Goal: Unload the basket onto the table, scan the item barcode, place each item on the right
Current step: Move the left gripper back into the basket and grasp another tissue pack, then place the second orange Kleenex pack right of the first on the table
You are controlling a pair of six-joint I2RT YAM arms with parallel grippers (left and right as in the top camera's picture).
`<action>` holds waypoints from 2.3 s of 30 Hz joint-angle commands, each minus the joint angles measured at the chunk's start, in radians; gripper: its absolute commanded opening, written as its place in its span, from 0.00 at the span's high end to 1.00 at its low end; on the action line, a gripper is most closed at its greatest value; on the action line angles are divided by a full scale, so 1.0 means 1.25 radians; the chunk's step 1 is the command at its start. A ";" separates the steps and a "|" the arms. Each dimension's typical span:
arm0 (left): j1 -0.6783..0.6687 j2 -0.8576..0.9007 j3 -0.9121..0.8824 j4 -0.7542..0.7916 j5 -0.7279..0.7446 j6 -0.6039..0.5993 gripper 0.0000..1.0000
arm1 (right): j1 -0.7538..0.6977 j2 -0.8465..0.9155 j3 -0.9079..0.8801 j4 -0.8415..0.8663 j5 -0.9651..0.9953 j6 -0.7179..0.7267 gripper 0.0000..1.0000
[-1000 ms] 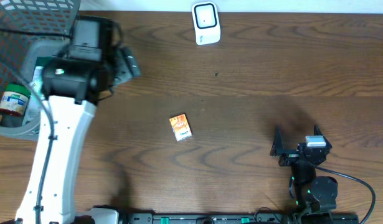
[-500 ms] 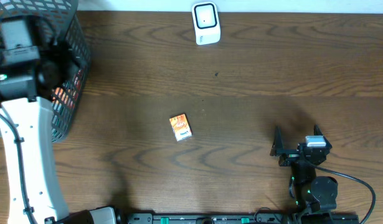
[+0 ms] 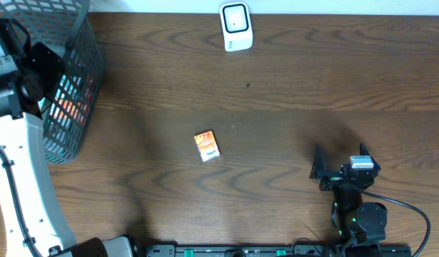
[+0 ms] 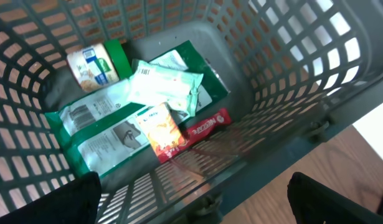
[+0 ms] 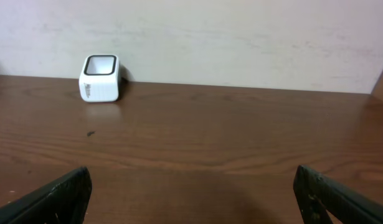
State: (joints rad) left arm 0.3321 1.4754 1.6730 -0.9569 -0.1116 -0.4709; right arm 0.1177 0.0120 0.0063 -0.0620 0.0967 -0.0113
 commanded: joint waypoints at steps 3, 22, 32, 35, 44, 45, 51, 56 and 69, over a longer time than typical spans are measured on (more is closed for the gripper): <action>0.004 0.008 0.010 0.046 -0.011 -0.004 0.04 | -0.005 -0.004 -0.001 -0.002 -0.001 -0.004 0.01; 0.081 0.070 0.010 0.092 -0.108 0.023 0.04 | -0.005 -0.004 -0.001 -0.002 -0.001 -0.004 0.01; 0.157 0.266 0.010 0.101 0.050 0.068 0.04 | -0.005 -0.004 -0.001 -0.002 -0.001 -0.004 0.01; 0.172 0.324 0.010 0.105 0.126 0.068 0.04 | -0.005 -0.004 -0.001 -0.002 -0.001 -0.004 0.01; 0.176 0.433 0.010 0.110 0.189 0.050 0.04 | -0.005 -0.004 -0.001 -0.002 -0.001 -0.004 0.01; 0.176 0.443 0.010 0.110 0.188 0.046 0.04 | -0.005 -0.004 -0.001 -0.002 -0.001 -0.004 0.01; 0.173 0.491 0.009 0.116 0.204 0.033 0.04 | -0.005 -0.004 -0.001 -0.002 -0.001 -0.004 0.01; 0.168 0.515 -0.003 0.130 0.227 0.028 0.04 | -0.005 -0.004 -0.001 -0.002 -0.001 -0.004 0.01; 0.168 0.511 0.003 0.154 0.227 0.029 0.50 | -0.005 -0.004 -0.001 -0.002 -0.001 -0.004 0.01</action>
State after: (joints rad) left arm 0.5362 2.1185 1.6684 -0.7601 0.1635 -0.4351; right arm 0.1177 0.0120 0.0063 -0.0620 0.0967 -0.0113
